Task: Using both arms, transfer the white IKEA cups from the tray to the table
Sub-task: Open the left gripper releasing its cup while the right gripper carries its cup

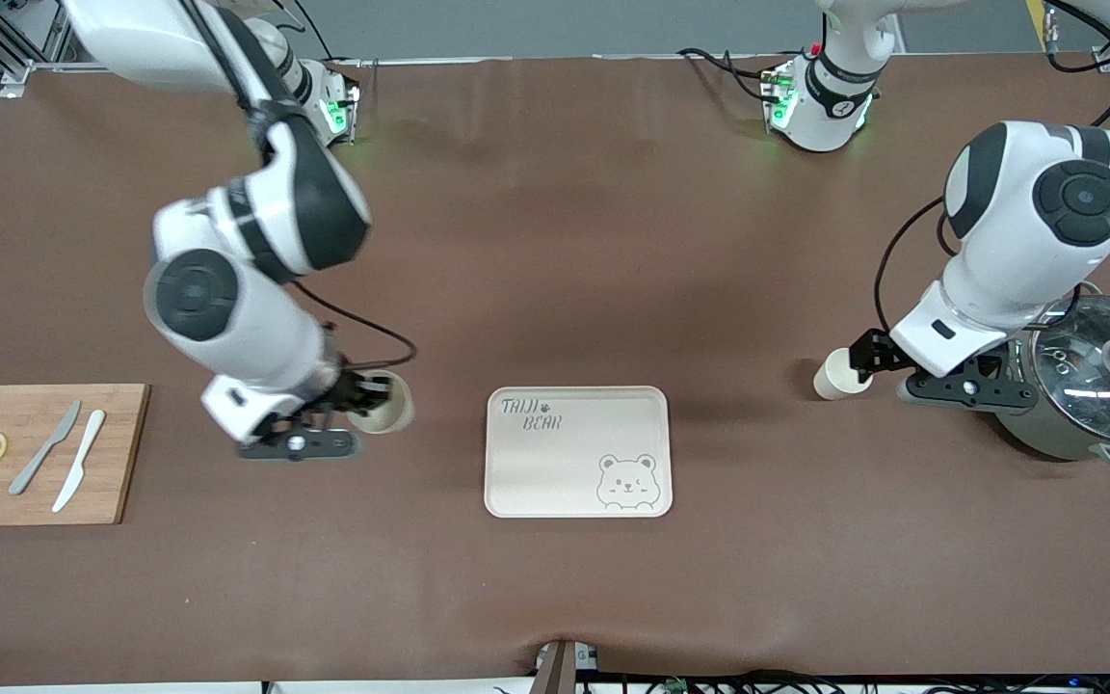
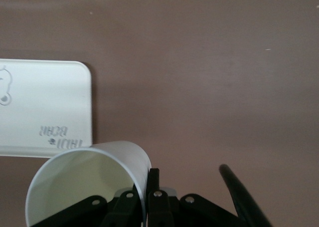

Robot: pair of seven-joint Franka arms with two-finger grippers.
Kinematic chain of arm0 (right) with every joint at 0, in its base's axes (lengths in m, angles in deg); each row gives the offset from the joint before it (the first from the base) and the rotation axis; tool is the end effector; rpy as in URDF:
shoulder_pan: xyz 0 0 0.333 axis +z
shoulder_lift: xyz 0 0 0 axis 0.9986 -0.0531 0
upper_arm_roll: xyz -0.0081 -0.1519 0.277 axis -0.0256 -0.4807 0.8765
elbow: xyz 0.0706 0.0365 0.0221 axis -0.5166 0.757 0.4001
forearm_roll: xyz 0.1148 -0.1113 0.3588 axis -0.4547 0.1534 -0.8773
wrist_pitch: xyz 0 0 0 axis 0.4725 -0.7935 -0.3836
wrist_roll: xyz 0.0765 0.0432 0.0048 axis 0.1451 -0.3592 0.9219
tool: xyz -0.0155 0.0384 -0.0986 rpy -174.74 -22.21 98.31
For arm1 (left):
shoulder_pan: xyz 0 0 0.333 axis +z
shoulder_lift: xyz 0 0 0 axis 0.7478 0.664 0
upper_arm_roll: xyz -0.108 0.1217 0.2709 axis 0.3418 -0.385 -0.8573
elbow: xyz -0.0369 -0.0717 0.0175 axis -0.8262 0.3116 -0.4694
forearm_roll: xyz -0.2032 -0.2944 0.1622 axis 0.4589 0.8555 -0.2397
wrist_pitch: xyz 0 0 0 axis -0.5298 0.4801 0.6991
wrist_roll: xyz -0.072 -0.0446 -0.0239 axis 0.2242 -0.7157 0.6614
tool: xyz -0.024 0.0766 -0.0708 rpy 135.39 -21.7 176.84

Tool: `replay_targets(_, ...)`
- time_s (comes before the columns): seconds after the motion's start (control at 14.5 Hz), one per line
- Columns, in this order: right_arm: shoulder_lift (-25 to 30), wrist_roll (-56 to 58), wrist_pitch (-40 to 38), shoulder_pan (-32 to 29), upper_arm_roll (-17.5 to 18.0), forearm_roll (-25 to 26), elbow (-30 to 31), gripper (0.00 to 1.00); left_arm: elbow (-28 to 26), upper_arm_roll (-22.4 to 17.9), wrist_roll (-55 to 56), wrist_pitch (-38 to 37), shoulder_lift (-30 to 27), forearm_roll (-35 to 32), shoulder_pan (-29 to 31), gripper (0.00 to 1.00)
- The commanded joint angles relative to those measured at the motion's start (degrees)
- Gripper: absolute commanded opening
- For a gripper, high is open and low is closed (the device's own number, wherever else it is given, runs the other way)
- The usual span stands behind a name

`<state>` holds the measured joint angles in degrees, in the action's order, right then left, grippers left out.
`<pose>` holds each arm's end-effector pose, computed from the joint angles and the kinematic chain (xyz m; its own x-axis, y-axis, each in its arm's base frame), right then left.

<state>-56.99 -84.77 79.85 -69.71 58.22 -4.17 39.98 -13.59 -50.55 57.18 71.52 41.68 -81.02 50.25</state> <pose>0.6639 0.2276 0.4658 0.9981 0.0585 -0.0170 0.0581 -0.9980 -0.0258 0.6126 -0.1302 0.4669 0.9777 -0.1595 0.1363 -0.1563 -0.9871 -0.0340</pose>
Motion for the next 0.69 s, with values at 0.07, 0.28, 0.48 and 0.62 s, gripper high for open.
replay_targets(0.07, 8.69, 11.89, -1.15, -7.2, 0.9, -0.48, 10.5, 0.0, 5.71, 1.77, -0.43, -2.27, 0.91, 3.22, 0.35, 1.0)
replay_targets(0.28, 10.37, 22.17, -1.85, -13.71, 0.9, -0.56, 12.54, 0.0, 11.5, 1.77, -0.26, -7.26, 1.79, 3.67, 0.26, 1.0)
replay_targets(0.48, 10.2, 32.99, -2.64, -20.91, 0.99, -0.56, 12.63, 0.0, 16.35, 1.51, 0.27, -10.71, 3.72, 4.11, 0.52, 1.0)
replay_targets(0.62, 9.67, 35.12, -2.12, -23.3, 0.81, -0.56, 12.89, 0.0, 16.36, 1.16, 0.36, -11.23, 3.29, 4.02, 0.96, 1.0)
